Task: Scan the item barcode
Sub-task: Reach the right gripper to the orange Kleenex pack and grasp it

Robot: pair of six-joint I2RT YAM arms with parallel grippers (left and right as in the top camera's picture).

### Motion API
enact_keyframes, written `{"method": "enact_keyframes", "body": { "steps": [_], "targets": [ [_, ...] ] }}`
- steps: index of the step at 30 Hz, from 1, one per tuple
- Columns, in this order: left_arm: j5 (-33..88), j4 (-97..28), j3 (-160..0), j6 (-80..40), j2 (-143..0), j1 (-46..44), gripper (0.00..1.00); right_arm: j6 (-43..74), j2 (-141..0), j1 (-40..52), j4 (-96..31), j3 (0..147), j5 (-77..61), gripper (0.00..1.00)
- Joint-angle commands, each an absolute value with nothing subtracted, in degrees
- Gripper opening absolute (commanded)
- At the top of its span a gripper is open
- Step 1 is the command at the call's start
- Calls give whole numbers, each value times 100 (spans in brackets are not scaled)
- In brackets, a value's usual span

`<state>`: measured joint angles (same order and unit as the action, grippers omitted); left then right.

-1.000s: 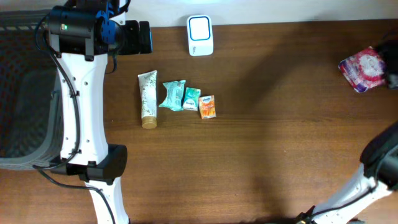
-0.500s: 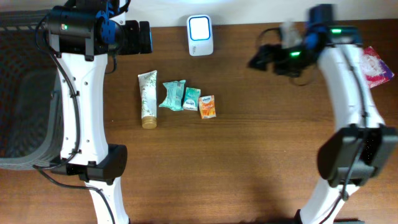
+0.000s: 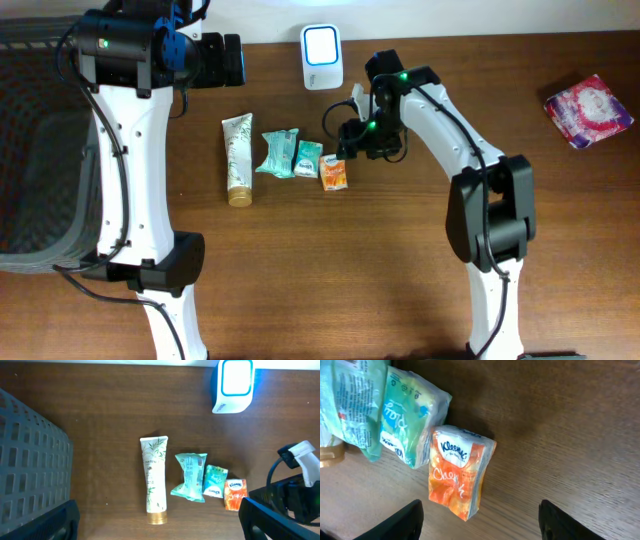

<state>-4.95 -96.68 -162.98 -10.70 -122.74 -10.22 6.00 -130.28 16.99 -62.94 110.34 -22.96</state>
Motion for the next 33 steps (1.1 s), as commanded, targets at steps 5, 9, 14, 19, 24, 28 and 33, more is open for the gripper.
{"method": "enact_keyframes", "body": {
  "steps": [5,9,14,19,24,28,33],
  "targets": [
    [-497,-9673,-16295,-1041,-12250,-996,99,871,-13286,1844,-6114,10825,-2526,65],
    [-499,-9673,-16295,-1041,-12250,-996,99,998,-13286,1844,-5592,10272,-2792,60],
    [-499,-9673,-16295,-1041,-12250,-996,99,998,-13286,1841,-5253,9961,-3105,39],
    [-497,-9673,-16295,-1041,-12250,-996,99,998,-13286,1841,-5223,9953,-3107,4],
    [-497,-9673,-16295,-1041,-12250,-996,99,462,-13242,1699,-5249,9959,-4427,4],
    [-499,-9673,-16295,-1041,-12250,-996,99,-303,-13181,1057,-5470,9966,-6167,4],
    [-499,-9673,-16295,-1041,-12250,-996,99,-1219,-13181,165,-5542,9966,-8335,4]
  ]
}}
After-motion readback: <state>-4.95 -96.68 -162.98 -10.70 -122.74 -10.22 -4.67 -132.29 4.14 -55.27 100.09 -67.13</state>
